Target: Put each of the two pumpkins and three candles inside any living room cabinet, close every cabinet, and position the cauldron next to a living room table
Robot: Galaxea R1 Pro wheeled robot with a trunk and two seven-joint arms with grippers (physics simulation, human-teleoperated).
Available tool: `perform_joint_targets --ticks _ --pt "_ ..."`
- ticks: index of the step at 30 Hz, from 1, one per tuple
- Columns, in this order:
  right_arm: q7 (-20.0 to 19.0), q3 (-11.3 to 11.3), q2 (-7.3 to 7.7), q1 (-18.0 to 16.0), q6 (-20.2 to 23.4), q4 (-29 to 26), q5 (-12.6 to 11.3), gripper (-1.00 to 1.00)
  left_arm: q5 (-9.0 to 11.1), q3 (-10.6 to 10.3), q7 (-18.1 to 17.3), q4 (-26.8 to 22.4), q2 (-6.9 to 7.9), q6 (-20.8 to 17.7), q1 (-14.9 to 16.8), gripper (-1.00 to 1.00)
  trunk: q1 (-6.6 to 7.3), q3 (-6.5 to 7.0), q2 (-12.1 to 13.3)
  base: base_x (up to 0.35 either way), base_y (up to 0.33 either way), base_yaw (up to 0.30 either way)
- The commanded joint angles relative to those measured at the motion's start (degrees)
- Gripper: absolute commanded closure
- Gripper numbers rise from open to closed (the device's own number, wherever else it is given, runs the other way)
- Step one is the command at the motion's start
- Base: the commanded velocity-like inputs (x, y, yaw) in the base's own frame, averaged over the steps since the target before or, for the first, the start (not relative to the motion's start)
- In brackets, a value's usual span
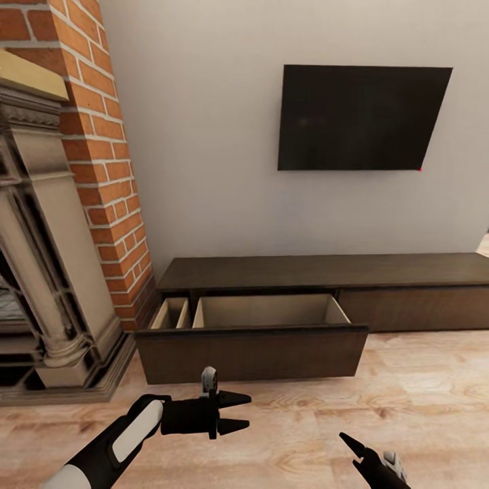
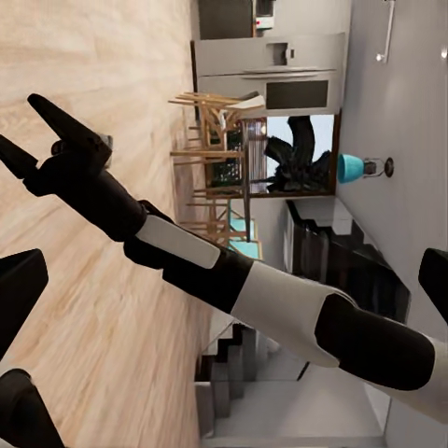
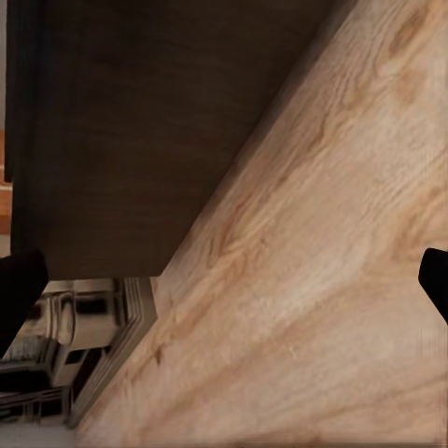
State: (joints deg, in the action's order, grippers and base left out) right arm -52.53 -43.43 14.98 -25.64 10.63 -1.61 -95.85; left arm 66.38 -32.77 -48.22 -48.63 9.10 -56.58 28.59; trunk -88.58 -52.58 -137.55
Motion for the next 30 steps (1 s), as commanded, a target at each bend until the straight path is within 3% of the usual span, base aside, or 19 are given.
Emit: perform_joint_targets --ticks 1,7,9,12,15,30 --pt "-0.13 -0.33 0.03 -0.02 0.55 0.01 -0.59 -1.00 0.16 -0.05 -0.05 -0.03 -0.02 -0.20 0.08 -1.00 0.24 0.03 0.39 0.000 0.000 0.074" --pt "-0.12 -0.34 0.11 -0.02 0.45 0.03 -0.57 -1.00 0.13 0.47 1.19 -0.01 0.08 -0.12 0.56 -1.00 1.56 0.56 2.80 0.000 0.000 0.031" --pt "-0.12 -0.34 0.12 -0.02 0.27 0.06 -0.57 -1.00 0.15 2.07 1.63 0.01 0.35 -0.16 0.96 -1.00 2.00 0.73 3.60 0.000 0.000 0.005" --pt "-0.12 -0.34 0.13 -0.02 0.14 0.10 -0.61 -1.00 0.29 5.82 1.81 0.02 2.66 -0.28 1.58 -1.00 2.65 0.99 4.80 0.000 0.000 0.002" --pt "-0.12 -0.34 0.13 -0.02 0.09 0.11 -0.64 -1.00 0.58 7.53 1.71 0.39 4.62 -0.35 1.81 -1.00 3.31 1.25 6.00 0.000 0.000 0.000" --pt "-0.56 -0.29 0.05 -0.02 -0.91 0.10 -0.63 -1.00 0.52 8.09 1.67 0.55 5.33 -0.37 1.87 -1.00 6.61 2.54 12.02 0.000 0.000 0.000"
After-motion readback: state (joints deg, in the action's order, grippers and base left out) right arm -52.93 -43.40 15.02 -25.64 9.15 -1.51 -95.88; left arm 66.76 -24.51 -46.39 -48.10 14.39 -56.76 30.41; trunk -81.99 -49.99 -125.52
